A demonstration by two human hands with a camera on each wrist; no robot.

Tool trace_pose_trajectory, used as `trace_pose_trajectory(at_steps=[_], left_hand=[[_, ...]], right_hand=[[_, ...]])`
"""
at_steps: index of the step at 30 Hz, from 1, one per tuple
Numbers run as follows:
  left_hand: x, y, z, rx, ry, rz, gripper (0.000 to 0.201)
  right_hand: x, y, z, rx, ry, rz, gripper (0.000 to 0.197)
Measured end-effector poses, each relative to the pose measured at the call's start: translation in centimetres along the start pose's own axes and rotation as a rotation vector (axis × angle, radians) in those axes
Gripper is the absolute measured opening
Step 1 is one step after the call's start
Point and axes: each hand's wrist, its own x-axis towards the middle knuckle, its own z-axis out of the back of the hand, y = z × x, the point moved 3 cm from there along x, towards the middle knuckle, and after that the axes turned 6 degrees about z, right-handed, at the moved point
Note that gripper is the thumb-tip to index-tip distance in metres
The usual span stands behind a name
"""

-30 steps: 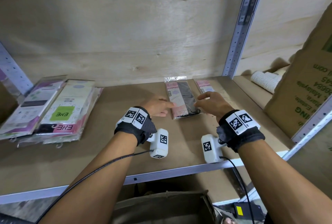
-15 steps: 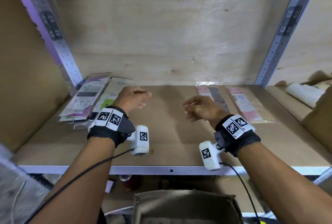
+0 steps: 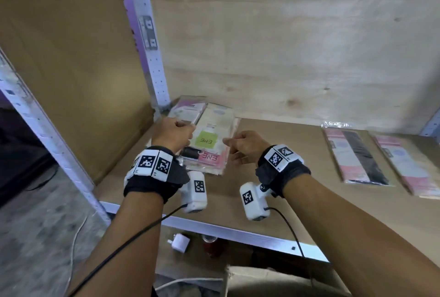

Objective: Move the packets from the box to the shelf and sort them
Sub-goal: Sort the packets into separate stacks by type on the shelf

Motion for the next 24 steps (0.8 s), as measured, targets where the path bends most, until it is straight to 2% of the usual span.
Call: trace_pose_trajectory(at_steps=[2,8,13,17,19,22,24], left_hand=[[0.2,0.5,0.6,0.032,0.002,0.005,0.014],[0.9,1.2,1.2,0.041,0.025,0.015,0.019],[0.8,1.1,0.6,0.035,0.056,-0.001,0.024],[0.2,0.9,-0.2,0.068,0.090,-0.032,0.018],[-0.4,0.5,-0.7,0.119,0.105,-0.073,0.017],[-1.3,-0.3,-2.1,0.316,0.163,-0.209,0.045],[-2.4,-1.1,-3.4,0.467,0.183,-0.298,0.062]], right_hand=[[1.4,0.1,-1.3,-0.070,-0.008,-0.023,0.036],[4.0,-0.9,-2.7,-0.091,-0.021,-0.038,0.045],[3.8,-1.3,-1.1,-0.082,0.029,-0.106,0.025],[2.2,-1.5,1.2,-0.161,0.000,-0.017,0.021],[1.0,-1.7,2.3,-0.025,-0.017,0.046,0.021],[-1.3,-1.8,4.0,0.259,-0.032,0.085,0.045],[-2.6,-1.7,5.2,0.373,-0.033,0.098,0.052]])
